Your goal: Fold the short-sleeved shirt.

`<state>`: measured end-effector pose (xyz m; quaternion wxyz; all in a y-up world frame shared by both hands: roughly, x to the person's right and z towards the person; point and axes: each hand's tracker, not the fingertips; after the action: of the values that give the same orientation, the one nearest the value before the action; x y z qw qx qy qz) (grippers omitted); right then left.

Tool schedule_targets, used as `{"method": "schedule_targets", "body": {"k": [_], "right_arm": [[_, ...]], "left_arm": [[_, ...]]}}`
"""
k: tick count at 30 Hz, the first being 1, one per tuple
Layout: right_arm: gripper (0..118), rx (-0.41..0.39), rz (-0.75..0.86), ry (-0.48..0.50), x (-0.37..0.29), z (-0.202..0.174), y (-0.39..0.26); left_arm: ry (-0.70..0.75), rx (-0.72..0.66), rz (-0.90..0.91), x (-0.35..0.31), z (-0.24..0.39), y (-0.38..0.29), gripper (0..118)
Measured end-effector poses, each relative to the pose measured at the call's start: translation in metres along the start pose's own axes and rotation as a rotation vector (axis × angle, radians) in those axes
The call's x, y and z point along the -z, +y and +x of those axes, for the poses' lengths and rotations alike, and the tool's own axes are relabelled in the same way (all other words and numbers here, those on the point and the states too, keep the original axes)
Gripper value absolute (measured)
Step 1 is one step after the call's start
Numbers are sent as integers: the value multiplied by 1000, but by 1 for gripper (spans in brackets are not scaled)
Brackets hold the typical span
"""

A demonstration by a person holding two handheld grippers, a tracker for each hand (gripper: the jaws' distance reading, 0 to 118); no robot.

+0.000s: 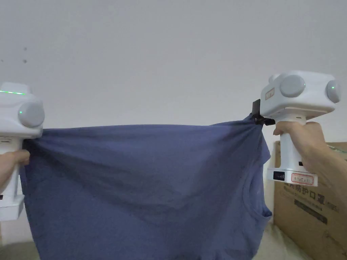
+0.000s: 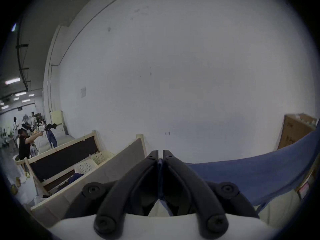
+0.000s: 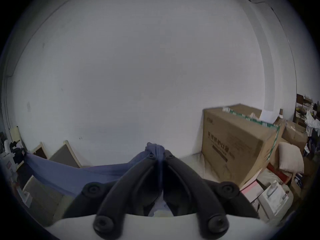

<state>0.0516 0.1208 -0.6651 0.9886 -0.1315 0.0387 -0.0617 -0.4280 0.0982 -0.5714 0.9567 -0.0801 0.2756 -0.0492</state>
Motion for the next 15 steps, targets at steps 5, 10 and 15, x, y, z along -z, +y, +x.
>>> {"method": "schedule_targets", "body": {"k": [5,10,15], "right_arm": [[3,-12,-187,-25,68,7,-109],[3,-29,-425,-74,127,28,-241],[3,-16,-631,-96,150,51,-356]], "left_arm": [[-3,61,-167,57,34,-112,3],[-42,145,-386,99,68,-245,3],[50,185,-501,114,79,-355,3]]}}
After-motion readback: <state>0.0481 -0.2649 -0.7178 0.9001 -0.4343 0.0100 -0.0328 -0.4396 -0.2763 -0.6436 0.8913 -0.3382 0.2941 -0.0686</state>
